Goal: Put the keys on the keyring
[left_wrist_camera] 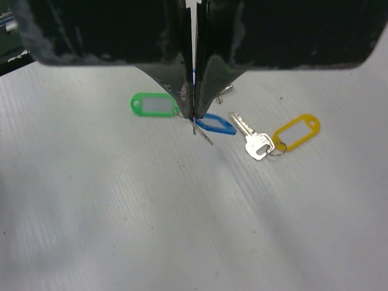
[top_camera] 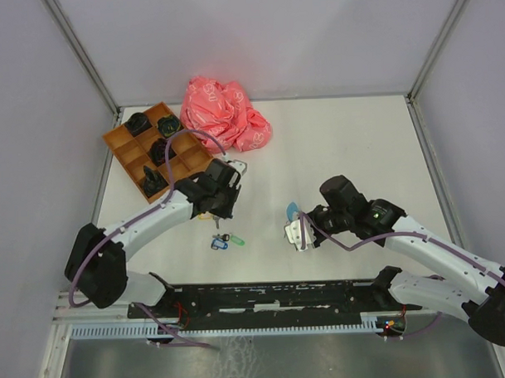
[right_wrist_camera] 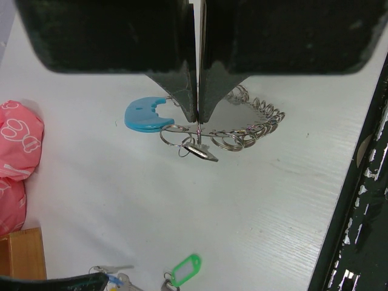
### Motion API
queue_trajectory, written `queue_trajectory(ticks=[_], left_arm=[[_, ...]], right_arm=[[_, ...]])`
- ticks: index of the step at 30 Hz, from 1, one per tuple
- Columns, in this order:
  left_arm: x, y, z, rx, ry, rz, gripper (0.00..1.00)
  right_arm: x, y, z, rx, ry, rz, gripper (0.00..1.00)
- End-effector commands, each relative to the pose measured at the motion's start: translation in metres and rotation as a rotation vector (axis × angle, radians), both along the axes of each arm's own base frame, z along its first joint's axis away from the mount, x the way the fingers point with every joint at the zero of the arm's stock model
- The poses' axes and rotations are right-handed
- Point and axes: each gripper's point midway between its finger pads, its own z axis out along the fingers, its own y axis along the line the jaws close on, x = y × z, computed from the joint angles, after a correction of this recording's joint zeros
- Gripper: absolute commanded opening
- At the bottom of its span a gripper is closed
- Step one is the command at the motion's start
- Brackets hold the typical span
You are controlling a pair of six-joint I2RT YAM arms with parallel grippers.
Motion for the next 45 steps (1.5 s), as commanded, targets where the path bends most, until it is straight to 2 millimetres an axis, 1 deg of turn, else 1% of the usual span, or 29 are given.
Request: queue_trajectory(ticks=[1, 2, 6, 11, 15, 19, 23, 26, 29, 33, 37, 40, 45], left_arm=[[0.006, -0.012, -0.009, 0.052, 0.074, -0.074, 0.03], [0.009, -0.015, -0.009, 0.054, 0.075, -0.081, 0.03], [0.023, -0.028, -0.021, 0.083, 0.111, -0.120, 0.03], [0.046, -0.045, -0.037, 0.116, 0.129, -0.158, 0.06], [0.061, -0.054, -0.053, 0.140, 0.138, -0.169, 0.08], [0.072, -0.063, -0.061, 0.127, 0.126, -0.156, 0.13], [0.077, -0.067, -0.058, 0.086, 0.088, -0.115, 0.21], [0.078, -0.067, -0.047, 0.038, 0.041, -0.070, 0.28], [0.077, -0.068, -0.033, -0.026, 0.001, -0.011, 0.33], [0.076, -0.066, -0.022, -0.084, -0.047, 0.043, 0.35], [0.076, -0.059, -0.024, -0.085, -0.079, 0.075, 0.36], [0.076, -0.058, -0.027, -0.106, -0.101, 0.083, 0.36], [0.080, -0.059, -0.029, -0.170, -0.186, 0.088, 0.35]], right_arm=[[-0.001, 0.005, 0.015, 0.050, -0.029, 0.008, 0.01], [-0.001, 0.005, 0.015, 0.050, -0.030, 0.008, 0.01], [-0.001, 0.005, 0.014, 0.048, -0.026, 0.008, 0.01], [-0.003, 0.005, 0.012, 0.047, -0.020, 0.009, 0.01], [-0.002, 0.004, 0.012, 0.044, -0.021, 0.005, 0.01], [-0.002, 0.003, 0.011, 0.040, -0.019, 0.001, 0.01], [-0.002, 0.003, 0.010, 0.037, -0.019, -0.002, 0.01], [-0.002, 0.003, 0.010, 0.038, -0.020, -0.002, 0.01], [-0.002, 0.004, 0.009, 0.038, -0.018, 0.000, 0.01], [-0.002, 0.004, 0.009, 0.039, -0.016, 0.002, 0.01], [-0.002, 0.003, 0.009, 0.039, -0.019, 0.000, 0.01], [-0.002, 0.003, 0.009, 0.036, -0.017, 0.001, 0.01], [-0.002, 0.004, 0.009, 0.038, -0.017, 0.001, 0.01]])
